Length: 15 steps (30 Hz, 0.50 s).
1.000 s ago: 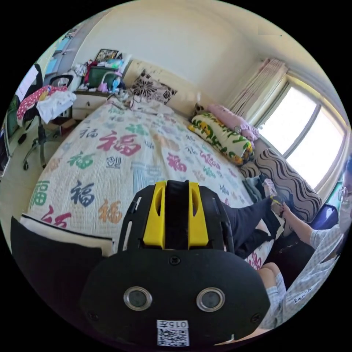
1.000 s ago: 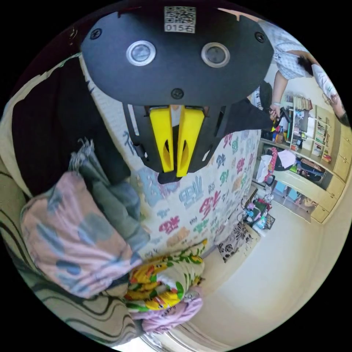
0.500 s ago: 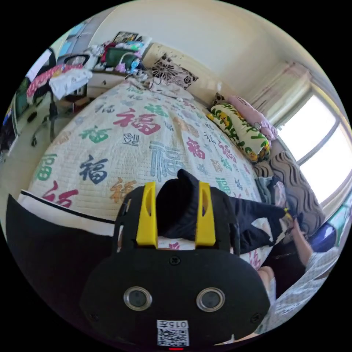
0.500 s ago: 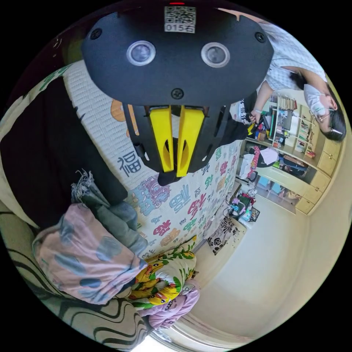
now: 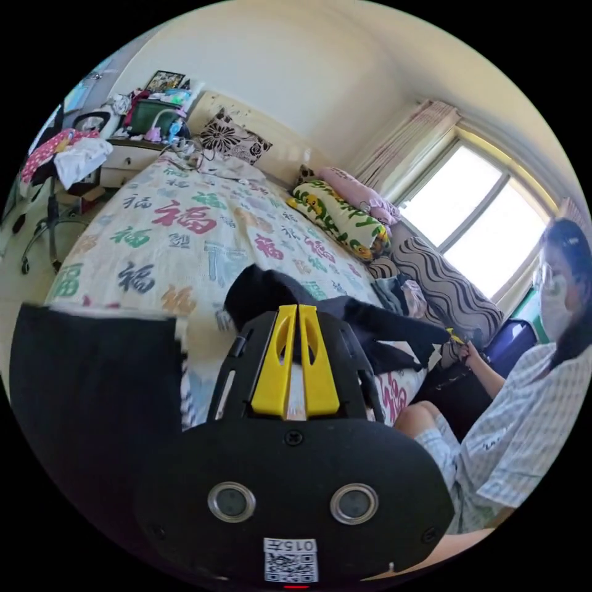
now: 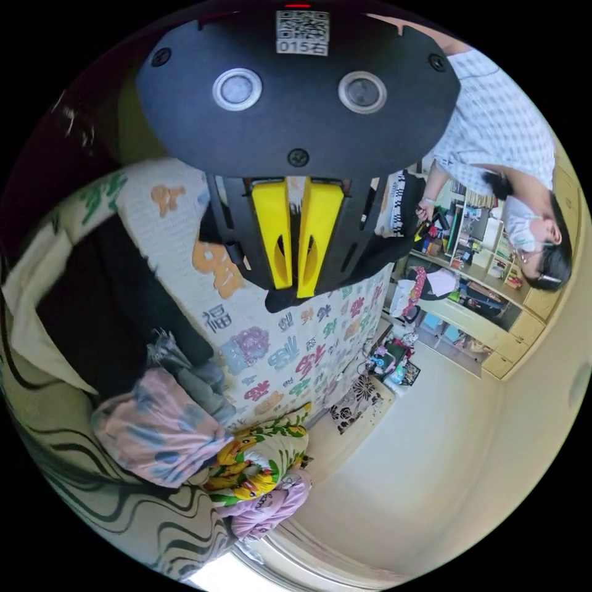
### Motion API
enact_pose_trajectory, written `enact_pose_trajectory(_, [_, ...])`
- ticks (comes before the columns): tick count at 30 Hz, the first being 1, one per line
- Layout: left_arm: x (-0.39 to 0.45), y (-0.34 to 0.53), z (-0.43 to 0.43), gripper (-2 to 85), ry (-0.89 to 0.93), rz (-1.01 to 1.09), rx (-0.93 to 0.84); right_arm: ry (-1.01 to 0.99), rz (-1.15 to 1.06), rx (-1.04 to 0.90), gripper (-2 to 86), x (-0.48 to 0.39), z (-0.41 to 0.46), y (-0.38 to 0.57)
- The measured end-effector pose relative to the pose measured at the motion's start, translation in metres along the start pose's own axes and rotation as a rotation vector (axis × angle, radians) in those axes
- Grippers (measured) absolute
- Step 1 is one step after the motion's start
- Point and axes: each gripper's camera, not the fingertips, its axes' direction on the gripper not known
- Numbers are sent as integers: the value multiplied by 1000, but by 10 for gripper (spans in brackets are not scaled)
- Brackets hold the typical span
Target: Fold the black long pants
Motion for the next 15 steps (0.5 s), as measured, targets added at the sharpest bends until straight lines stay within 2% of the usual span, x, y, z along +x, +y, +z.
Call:
enact_pose_trajectory(3, [19, 90, -33, -5, -130, -49, -54, 105, 130, -80, 1, 31, -5, 56])
enact_pose_trajectory(5, [21, 152, -41, 1, -290, -178, -109, 202, 257, -202, 6, 64, 10, 94])
enact_pose_trajectory(7, [24, 181, -46, 19, -352, -259, -93, 252, 346, -272, 12, 84, 21, 111])
enact_pose_trajectory(10, [40, 179, -30, 73, -347, -255, -95, 242, 388, -250, 28, 97, 32, 112])
enact_pose_trajectory(15, [81, 104, 57, 103, -401, -32, -224, 208, 325, -186, 65, 95, 48, 66])
